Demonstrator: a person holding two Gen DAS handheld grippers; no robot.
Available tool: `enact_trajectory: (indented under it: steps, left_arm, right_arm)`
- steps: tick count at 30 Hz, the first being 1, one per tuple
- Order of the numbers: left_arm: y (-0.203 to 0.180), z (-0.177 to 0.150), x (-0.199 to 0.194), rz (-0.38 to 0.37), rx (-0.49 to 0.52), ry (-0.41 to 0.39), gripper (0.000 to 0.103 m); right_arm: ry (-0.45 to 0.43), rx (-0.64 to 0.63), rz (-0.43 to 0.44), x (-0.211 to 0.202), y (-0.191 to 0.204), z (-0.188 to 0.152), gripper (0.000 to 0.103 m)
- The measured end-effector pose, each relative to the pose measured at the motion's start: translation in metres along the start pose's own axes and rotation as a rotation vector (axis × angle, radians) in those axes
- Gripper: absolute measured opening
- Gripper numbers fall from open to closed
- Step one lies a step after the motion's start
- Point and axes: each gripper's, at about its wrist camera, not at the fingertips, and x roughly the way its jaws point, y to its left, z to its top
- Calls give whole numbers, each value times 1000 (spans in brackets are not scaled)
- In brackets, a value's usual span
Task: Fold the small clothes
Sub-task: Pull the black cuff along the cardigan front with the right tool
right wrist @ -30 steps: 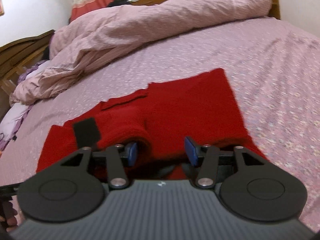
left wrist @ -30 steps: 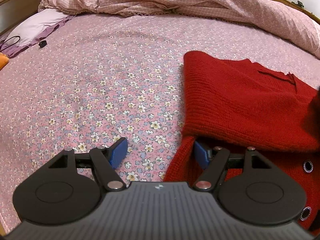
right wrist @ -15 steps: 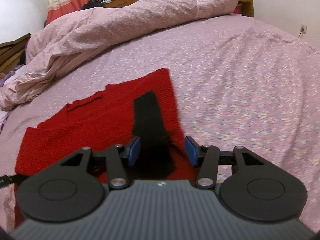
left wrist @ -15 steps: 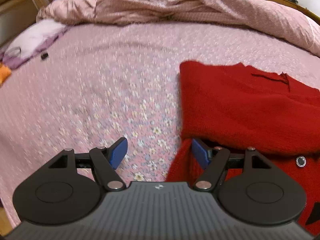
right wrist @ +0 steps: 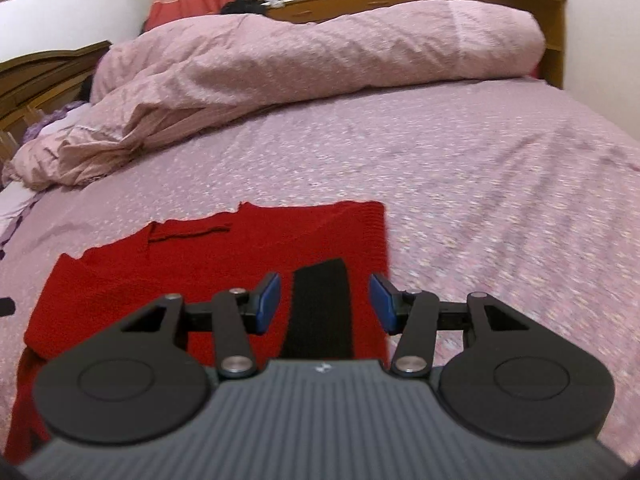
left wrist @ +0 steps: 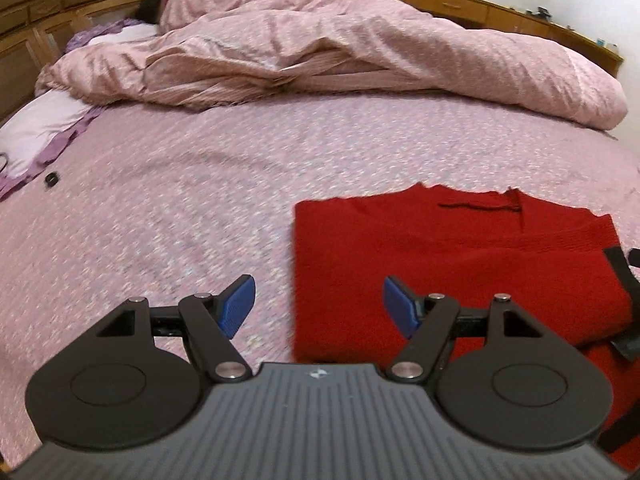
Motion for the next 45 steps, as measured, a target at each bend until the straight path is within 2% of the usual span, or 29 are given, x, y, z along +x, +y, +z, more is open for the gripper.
enact_trajectory:
  steps: [6, 14, 16, 17, 18, 19, 23, 26, 28, 33, 37, 41, 45]
  left_arm:
    - [-18, 4, 24, -73, 5, 10, 74]
    - [-30, 2, 53, -101, 1, 23, 74]
    - [-30, 0, 55, -98, 4, 19, 74]
    - [-31, -1, 56, -96, 7, 14, 74]
    - [-31, -1, 57, -95, 10, 8, 74]
    - [-31, -2, 56, -97, 14, 2, 74]
    - [-32, -1, 55, -93, 32, -47, 74]
    - [-35, 0, 61, -74, 50, -66, 75]
    - [-36, 1, 71, -51, 61, -54, 75]
    - [-37, -5, 105, 67, 112, -51, 75]
    - [-33, -4, 117, 70, 87, -58, 77]
    - [-30, -1, 126, 79, 81, -59, 82]
    - [-28, 2, 123, 67, 80, -52, 82]
  right_arm:
    - [40, 13, 32, 24, -1, 3, 51]
    - [90, -15, 33, 42, 0, -4, 52]
    - [88, -29, 41, 42, 2, -4, 47]
    - [88, -38, 44, 41, 4, -4, 34]
    - [79, -50, 44, 39, 6, -3, 14]
    - [70, -68, 48, 37, 8, -2, 13]
    - [-29, -139, 50, 17, 18, 8, 12]
    - [-119, -102, 41, 3, 17, 24, 12]
    - [-141, -101, 27, 3, 17, 32, 12]
    - [-50, -95, -19, 37, 12, 28, 12]
    - [25, -86, -60, 66, 4, 12, 13]
    - [-21, -150, -80, 72, 5, -1, 18]
    - [-11, -80, -41, 68, -3, 3, 22]
